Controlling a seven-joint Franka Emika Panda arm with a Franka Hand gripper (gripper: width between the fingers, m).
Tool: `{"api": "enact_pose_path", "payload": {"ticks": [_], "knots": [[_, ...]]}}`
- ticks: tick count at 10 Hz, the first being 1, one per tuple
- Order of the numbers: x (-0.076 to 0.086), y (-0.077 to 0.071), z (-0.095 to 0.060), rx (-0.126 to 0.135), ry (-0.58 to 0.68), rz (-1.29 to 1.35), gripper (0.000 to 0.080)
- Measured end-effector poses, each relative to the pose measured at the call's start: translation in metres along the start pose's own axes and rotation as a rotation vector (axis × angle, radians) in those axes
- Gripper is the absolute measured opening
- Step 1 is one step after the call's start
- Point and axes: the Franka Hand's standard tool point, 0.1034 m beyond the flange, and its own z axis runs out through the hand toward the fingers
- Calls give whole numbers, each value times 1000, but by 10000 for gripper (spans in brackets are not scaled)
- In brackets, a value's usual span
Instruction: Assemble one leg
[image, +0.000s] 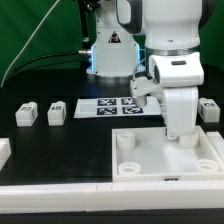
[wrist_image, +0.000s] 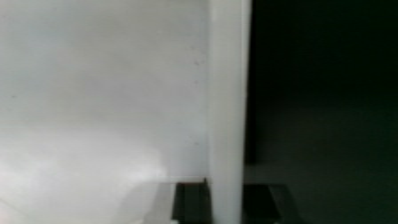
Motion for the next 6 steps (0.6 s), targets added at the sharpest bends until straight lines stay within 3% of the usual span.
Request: {"api": "enact_pose_path", "payload": {"ticks": [4,5,6], "knots": [[1,3,0,-6,3,15,64],[1,2,1,-6,4,18,128],[1,2,1,-6,4,18,278]]}}
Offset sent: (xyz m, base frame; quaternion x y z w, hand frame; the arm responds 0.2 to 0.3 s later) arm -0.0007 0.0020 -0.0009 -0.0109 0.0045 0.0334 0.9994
